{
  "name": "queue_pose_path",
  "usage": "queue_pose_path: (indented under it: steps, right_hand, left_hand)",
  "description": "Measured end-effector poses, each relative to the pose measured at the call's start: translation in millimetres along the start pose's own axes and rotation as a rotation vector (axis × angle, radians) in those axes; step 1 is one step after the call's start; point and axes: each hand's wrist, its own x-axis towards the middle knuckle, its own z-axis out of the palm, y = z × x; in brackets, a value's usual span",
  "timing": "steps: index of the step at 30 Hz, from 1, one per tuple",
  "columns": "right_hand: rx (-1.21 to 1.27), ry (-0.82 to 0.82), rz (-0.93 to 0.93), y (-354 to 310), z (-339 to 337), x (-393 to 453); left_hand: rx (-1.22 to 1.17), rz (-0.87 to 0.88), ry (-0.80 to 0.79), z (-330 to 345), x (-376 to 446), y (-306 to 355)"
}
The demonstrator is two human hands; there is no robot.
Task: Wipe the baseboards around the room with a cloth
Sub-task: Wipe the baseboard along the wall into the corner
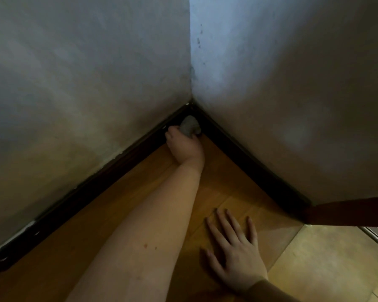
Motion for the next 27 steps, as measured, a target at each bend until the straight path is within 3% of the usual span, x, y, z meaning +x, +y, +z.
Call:
queue_pose_path:
  steps: [9,27]
  right_hand:
    - [-0.048,-0.042,0.017,-0.4,-2.8,1.4]
    - [-0.153,-0.114,0.13,-1.1,-2.6,4.0]
  left_hand:
    - [0.053,-0.047,0.047,-41.4,-4.8,-36.3]
    - [0.331,0.039,0.146,-232.8,-20.8,-156.5]
